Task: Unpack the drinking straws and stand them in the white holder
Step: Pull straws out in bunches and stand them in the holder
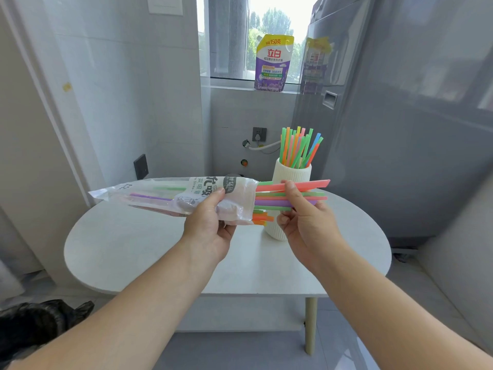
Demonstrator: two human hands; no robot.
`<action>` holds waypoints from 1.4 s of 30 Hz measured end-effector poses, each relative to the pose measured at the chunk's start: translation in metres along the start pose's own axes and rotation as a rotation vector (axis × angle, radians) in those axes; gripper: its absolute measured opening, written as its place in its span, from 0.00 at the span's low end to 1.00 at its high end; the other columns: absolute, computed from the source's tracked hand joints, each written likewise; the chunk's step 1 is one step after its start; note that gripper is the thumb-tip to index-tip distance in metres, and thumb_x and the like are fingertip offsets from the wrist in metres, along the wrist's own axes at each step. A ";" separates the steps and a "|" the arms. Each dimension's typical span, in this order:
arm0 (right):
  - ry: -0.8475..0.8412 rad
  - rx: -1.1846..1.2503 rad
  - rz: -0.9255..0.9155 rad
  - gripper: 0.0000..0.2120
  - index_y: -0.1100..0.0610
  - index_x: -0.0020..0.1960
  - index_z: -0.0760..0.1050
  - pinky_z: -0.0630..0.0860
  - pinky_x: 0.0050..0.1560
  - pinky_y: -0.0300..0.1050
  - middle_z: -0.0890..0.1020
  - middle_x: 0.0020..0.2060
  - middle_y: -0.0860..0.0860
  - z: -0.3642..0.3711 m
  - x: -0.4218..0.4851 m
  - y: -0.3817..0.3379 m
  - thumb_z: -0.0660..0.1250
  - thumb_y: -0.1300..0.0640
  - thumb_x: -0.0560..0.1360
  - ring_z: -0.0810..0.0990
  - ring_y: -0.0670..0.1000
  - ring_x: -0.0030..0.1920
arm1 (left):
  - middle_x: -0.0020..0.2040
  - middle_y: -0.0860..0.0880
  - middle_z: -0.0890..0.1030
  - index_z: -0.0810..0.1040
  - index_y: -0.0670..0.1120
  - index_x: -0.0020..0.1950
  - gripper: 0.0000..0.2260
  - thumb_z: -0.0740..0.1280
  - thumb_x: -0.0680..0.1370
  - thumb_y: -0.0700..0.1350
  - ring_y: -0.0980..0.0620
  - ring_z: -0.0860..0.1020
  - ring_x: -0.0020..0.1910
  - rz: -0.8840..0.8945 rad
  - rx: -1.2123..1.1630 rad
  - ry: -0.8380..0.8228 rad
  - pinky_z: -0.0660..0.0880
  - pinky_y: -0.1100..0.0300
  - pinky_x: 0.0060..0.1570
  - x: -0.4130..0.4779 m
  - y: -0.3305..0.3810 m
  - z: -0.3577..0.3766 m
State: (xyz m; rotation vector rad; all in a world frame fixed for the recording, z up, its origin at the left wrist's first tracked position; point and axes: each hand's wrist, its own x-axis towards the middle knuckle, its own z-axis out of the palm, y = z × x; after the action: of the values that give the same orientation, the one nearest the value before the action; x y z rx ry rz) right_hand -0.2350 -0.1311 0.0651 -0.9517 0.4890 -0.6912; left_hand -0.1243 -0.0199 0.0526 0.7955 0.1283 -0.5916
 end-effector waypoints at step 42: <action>0.103 -0.280 -0.387 0.05 0.48 0.44 0.80 0.80 0.33 0.36 0.86 0.32 0.42 0.013 -0.010 -0.016 0.71 0.48 0.77 0.85 0.45 0.33 | 0.40 0.50 0.88 0.76 0.46 0.70 0.20 0.72 0.78 0.40 0.53 0.87 0.36 -0.018 -0.068 -0.039 0.80 0.62 0.28 -0.004 0.005 0.004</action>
State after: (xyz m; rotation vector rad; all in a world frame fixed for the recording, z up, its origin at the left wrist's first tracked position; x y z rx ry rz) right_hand -0.2382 -0.1231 0.0860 -1.2971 0.5056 -1.0427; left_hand -0.1250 -0.0183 0.0592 0.7171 0.1197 -0.6166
